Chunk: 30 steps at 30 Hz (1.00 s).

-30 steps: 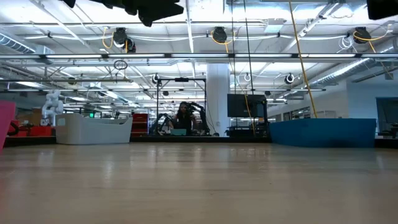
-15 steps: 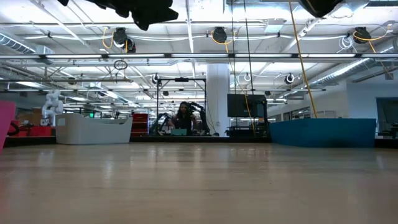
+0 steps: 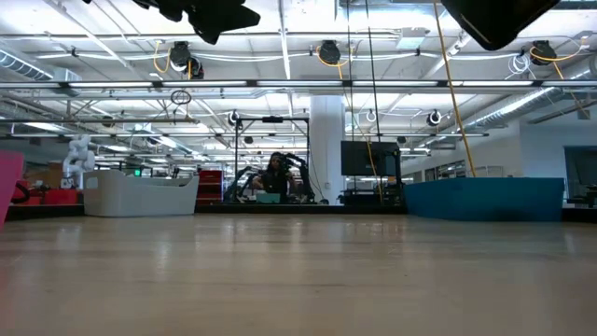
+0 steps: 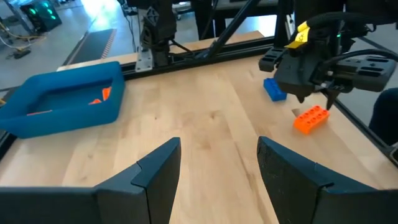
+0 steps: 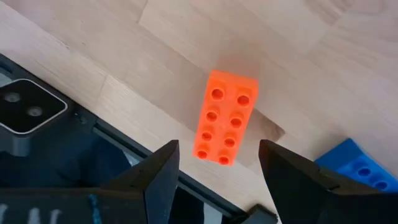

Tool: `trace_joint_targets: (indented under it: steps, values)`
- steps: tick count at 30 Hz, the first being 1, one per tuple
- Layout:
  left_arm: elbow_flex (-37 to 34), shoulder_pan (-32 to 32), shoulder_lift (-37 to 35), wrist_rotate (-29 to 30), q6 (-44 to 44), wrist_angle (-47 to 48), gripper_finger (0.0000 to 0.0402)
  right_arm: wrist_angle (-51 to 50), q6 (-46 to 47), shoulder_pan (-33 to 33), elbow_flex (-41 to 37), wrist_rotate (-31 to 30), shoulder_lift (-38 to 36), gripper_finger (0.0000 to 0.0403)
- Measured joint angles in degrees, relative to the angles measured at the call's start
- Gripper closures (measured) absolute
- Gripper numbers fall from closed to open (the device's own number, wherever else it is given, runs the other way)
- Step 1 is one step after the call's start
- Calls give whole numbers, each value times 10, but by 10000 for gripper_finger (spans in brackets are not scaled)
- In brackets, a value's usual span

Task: Sort & place blocks by color
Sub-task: Put the orange game piece into the blue bin

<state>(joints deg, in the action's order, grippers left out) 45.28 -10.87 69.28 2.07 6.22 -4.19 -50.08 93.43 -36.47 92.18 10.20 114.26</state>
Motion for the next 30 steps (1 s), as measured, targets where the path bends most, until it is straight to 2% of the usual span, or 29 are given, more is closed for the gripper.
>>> trace_joint_targets:
  steps: [12, 19, 23, 30]
  values:
    - [0, -24, 0, 1, -29, 28, 190, 35, 5, -12, -29, -27, 0, 188]
    - [0, -35, 0, 59, -49, 28, 190, 46, -10, -17, -36, -34, 0, 188]
    - [0, -36, 0, 66, -60, 30, 190, 51, -24, -17, -36, -54, 4, 188]
    - [0, -43, 0, 66, -64, 49, 190, 68, -27, -17, -36, -24, 33, 188]
